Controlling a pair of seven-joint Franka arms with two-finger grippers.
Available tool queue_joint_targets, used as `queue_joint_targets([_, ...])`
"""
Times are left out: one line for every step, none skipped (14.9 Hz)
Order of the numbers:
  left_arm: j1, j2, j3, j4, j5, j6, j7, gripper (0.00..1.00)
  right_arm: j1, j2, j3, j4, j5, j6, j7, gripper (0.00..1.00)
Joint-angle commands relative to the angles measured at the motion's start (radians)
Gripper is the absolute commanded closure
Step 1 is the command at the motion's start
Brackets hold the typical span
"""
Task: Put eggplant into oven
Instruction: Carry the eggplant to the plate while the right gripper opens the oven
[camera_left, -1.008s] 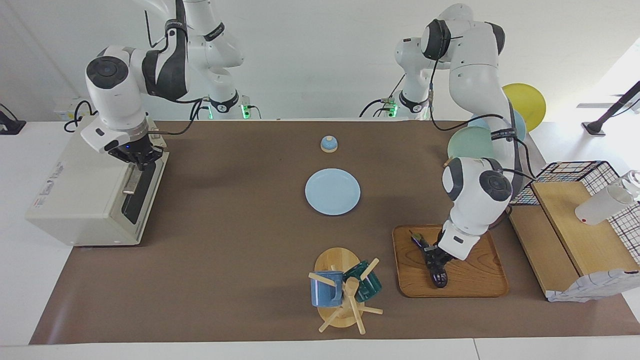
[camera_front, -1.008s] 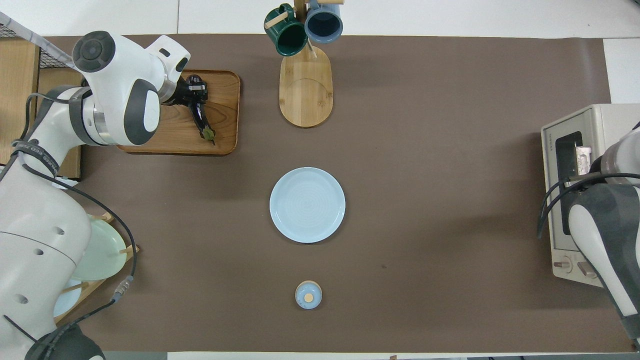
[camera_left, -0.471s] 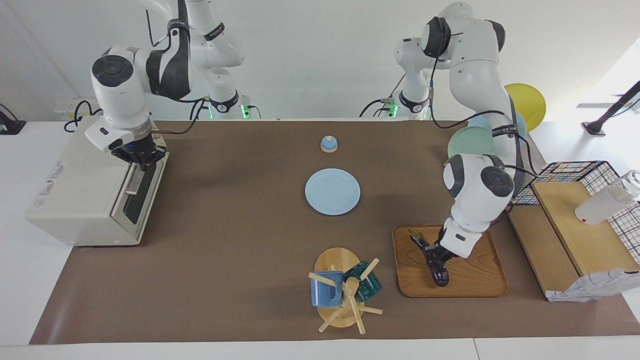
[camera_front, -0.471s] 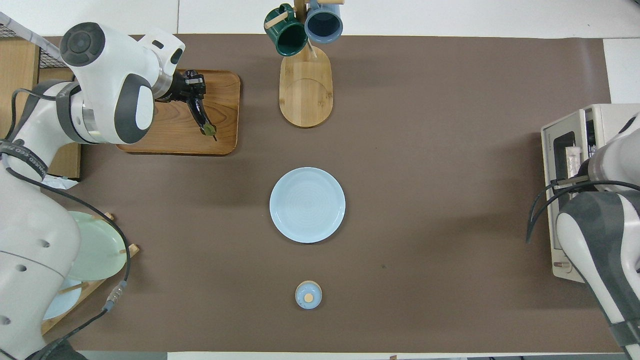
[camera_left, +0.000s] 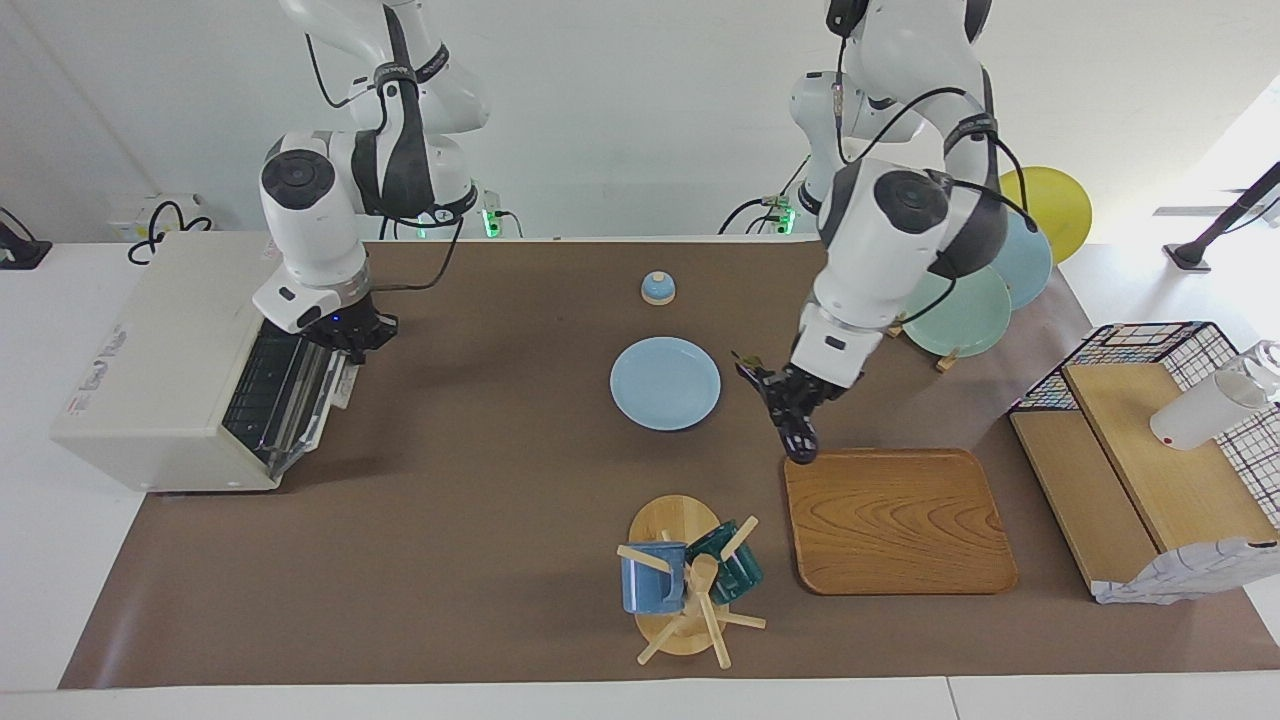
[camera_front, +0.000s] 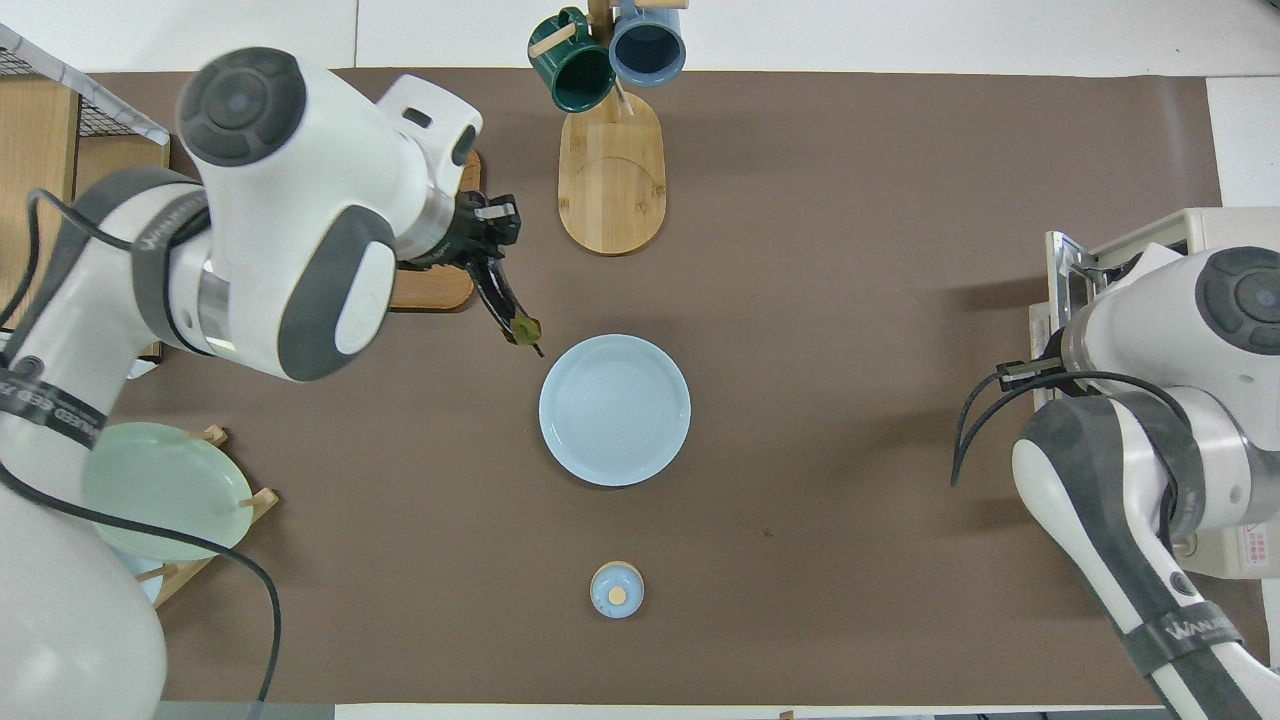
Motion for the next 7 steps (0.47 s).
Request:
queue_joint_targets([-0.076, -0.080, 0.019, -0.178, -0.007, 0.064, -0.006, 1.00, -0.036, 0.040, -0.018, -0.064, -0.021, 0.154, -0.006, 1.00])
queue_joint_targets([-0.106, -0.110, 0.019, -0.254, -0.007, 0.132, -0.005, 1.00, -0.036, 0.037, -0.018, -0.092, -0.013, 0.189, -0.006, 1.00])
queue_joint_targets([-0.129, -0.126, 0.019, -0.323, -0.007, 0.214, -0.010, 1.00, -0.036, 0.043, -0.018, -0.107, -0.012, 0.213, -0.006, 1.00])
queue_joint_targets([-0.168, -0.126, 0.019, -0.368, -0.007, 0.268, -0.015, 1.00, -0.036, 0.043, -0.018, -0.122, -0.010, 0.239, -0.005, 1.00])
queue_joint_targets([-0.195, -0.120, 0.020, -0.393, -0.007, 0.287, -0.015, 1.00, -0.036, 0.043, -0.018, -0.130, -0.010, 0.251, 0.000, 1.00])
queue_joint_targets([-0.203, -0.115, 0.020, -0.405, -0.007, 0.296, -0.015, 1.00, -0.033, 0.043, -0.017, -0.136, -0.010, 0.253, 0.009, 1.00])
queue_joint_targets([-0.217, -0.109, 0.020, -0.413, -0.007, 0.322, -0.018, 1.00, -0.022, 0.043, -0.017, -0.139, -0.009, 0.262, 0.020, 1.00])
